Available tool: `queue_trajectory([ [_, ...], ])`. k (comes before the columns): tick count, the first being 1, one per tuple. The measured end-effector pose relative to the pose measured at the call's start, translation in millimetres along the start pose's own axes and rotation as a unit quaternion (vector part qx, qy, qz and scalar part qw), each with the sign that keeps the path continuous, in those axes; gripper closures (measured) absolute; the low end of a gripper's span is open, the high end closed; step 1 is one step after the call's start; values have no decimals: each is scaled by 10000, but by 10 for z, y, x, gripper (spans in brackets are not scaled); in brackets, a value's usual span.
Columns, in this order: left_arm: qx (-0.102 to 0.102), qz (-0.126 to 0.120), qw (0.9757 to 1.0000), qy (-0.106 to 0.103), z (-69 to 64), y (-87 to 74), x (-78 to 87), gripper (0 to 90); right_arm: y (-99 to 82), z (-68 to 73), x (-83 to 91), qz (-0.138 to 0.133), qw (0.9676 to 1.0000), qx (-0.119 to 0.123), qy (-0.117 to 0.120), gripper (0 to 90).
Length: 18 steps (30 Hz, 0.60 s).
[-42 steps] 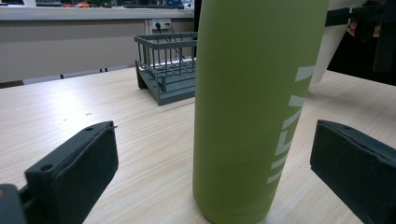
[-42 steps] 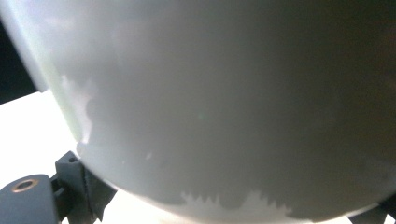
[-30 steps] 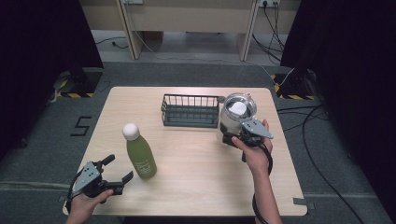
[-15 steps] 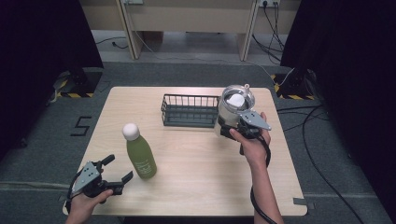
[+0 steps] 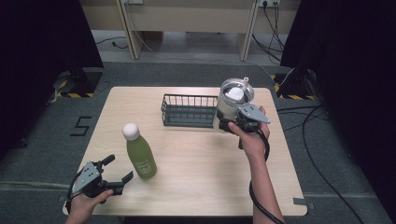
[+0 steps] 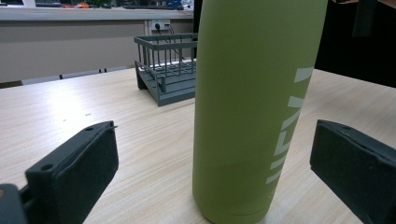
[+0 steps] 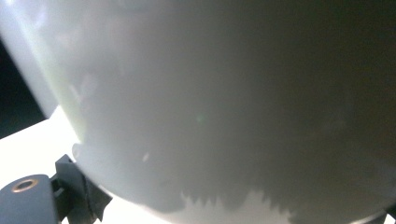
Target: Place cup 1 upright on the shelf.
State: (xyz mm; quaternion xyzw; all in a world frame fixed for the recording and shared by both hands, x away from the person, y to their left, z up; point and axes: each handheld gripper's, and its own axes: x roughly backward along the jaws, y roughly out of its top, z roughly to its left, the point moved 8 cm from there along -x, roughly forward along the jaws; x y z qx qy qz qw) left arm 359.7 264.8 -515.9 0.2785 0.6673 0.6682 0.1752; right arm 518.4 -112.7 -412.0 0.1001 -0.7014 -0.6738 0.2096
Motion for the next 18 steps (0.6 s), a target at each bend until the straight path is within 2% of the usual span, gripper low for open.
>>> queue_trajectory([
  [18, 17, -14, 10000, -4, 4, 3, 5, 5, 155, 31, -115, -28, 10000, 18, 53, 100],
])
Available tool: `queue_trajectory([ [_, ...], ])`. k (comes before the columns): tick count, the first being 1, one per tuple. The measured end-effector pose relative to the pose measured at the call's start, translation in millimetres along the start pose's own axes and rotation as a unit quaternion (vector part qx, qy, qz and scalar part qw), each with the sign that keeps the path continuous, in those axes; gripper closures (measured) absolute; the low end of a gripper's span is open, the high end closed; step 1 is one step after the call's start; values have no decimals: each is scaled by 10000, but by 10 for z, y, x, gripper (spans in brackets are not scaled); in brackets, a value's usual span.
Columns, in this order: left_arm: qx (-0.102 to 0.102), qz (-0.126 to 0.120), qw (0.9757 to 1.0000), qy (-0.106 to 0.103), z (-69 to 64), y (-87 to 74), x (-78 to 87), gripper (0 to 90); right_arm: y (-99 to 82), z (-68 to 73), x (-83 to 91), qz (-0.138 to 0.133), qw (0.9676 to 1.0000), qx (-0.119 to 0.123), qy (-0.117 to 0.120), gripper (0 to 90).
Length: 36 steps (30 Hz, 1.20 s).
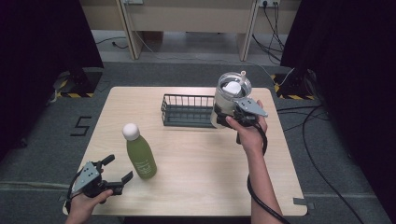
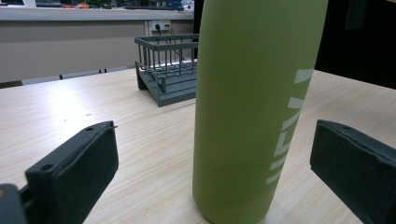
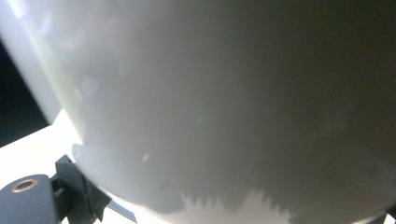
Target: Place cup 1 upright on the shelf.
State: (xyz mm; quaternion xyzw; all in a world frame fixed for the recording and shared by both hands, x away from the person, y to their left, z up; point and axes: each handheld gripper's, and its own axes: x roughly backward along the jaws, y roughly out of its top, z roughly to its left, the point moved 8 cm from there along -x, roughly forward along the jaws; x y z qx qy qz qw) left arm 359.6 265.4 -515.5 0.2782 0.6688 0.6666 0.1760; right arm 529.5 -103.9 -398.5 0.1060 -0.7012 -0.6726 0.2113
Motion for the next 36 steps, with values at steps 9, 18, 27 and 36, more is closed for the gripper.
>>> queue_trajectory([
  [9, 3, 0, 10000, -2, -2, 3, 3, 5, 79, 20, -53, -11, 10000, 1, 16, 100],
  [18, 5, 1, 10000, -11, -5, 4, 1, 4, 173, 39, -102, -56, 10000, 16, 30, 100],
  [27, 6, 1, 10000, -13, -1, 4, 6, 5, 211, 56, -177, -53, 10000, -6, 53, 100],
  [36, 7, -5, 10000, -17, -6, 5, 4, 5, 235, 74, -269, -26, 10000, -29, 67, 100],
])
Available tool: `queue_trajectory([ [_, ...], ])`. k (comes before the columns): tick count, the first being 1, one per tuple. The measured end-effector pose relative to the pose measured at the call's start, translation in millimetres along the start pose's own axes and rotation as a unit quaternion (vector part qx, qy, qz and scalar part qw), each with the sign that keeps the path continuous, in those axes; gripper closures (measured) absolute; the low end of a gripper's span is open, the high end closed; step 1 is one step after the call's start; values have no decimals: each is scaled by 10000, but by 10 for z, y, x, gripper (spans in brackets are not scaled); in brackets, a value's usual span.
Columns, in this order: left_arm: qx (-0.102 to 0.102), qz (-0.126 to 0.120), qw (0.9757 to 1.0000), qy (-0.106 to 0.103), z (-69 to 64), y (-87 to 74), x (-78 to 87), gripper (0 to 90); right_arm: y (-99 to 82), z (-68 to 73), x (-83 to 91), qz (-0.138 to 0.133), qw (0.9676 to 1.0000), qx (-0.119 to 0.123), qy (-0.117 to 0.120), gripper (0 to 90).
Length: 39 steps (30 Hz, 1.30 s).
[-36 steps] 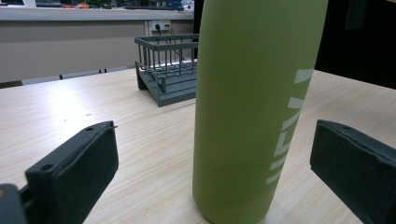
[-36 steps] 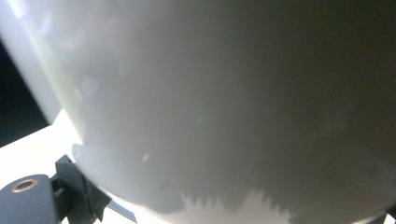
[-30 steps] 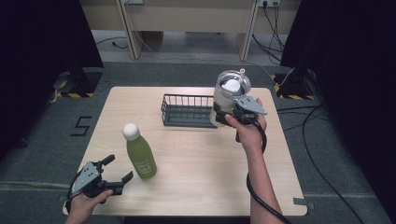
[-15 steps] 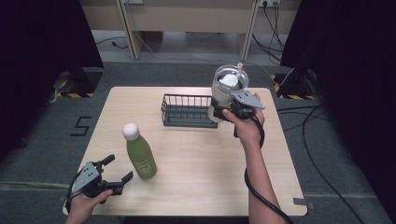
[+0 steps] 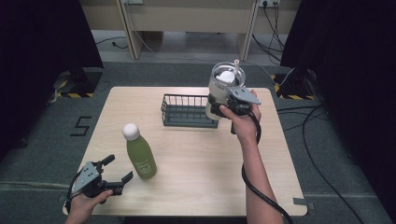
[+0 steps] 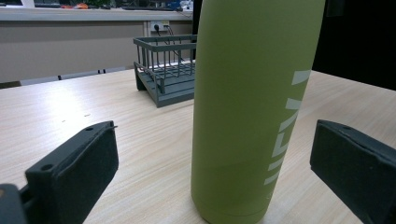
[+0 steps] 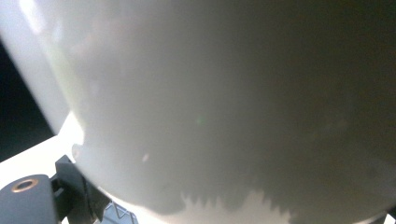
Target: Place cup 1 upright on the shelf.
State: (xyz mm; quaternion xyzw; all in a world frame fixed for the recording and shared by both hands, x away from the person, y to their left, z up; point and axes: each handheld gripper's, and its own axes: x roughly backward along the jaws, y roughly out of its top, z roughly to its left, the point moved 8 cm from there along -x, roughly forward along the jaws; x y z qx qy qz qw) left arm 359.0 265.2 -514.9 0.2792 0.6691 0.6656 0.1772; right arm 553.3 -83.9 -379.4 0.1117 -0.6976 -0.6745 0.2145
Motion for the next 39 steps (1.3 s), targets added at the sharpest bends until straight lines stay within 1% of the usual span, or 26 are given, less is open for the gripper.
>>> queue_trajectory([
  [12, 2, -4, 10000, -5, 0, 0, -1, 5, 64, 12, -98, -19, 10000, 3, -2, 100],
  [15, -6, 4, 10000, -5, 0, -4, -2, 5, 81, 29, -128, -7, 10000, -4, 11, 100],
  [19, -10, 7, 10000, -2, 2, -5, -1, 5, 103, 50, -178, 0, 10000, 47, 23, 100],
  [23, -12, 5, 10000, -3, 3, -5, 0, 5, 116, 68, -222, 11, 10000, 26, 42, 100],
  [38, -21, 10, 10000, -3, 5, -6, 2, 5, 153, 79, -361, 42, 10000, -10, 34, 100],
  [39, -22, 12, 10000, -2, 6, -6, 3, 5, 157, 72, -369, 36, 10000, 17, 19, 100],
])
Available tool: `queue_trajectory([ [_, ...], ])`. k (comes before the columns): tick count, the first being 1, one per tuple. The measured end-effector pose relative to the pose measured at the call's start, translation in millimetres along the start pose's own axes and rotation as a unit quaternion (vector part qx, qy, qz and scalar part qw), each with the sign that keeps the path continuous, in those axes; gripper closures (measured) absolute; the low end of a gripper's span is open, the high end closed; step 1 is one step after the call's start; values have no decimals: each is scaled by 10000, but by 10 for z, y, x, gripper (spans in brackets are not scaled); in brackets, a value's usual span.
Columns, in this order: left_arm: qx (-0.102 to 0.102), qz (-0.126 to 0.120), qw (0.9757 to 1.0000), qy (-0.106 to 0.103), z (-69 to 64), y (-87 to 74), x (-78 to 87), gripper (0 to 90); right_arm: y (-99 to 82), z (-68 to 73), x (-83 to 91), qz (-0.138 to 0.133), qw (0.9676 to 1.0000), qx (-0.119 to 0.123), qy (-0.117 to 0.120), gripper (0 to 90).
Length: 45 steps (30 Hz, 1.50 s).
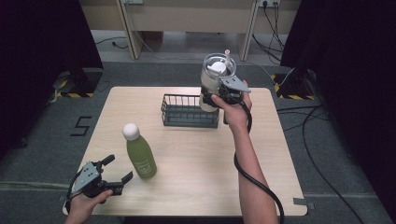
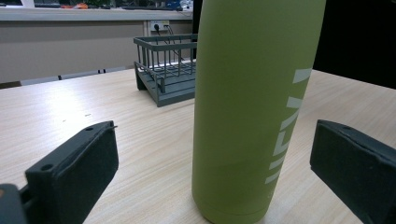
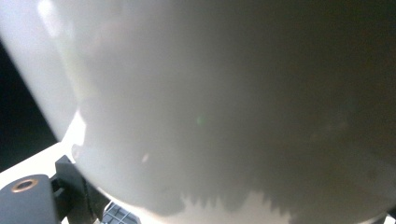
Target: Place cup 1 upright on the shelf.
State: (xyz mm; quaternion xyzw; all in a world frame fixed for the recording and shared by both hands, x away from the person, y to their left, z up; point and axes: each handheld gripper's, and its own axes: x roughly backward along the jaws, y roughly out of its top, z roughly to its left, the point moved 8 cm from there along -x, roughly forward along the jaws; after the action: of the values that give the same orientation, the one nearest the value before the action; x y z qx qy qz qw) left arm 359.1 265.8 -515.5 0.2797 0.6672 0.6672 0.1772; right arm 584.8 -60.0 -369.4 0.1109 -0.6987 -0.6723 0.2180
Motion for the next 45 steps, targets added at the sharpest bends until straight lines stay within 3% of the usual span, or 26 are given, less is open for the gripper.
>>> queue_trajectory([
  [18, 7, -21, 10000, -1, 2, 5, 4, 5, 60, -21, -132, -7, 10000, -39, -27, 100],
  [45, 14, -32, 10000, -25, -5, 7, 4, 5, -92, -63, -389, 204, 9997, -126, -47, 100],
])
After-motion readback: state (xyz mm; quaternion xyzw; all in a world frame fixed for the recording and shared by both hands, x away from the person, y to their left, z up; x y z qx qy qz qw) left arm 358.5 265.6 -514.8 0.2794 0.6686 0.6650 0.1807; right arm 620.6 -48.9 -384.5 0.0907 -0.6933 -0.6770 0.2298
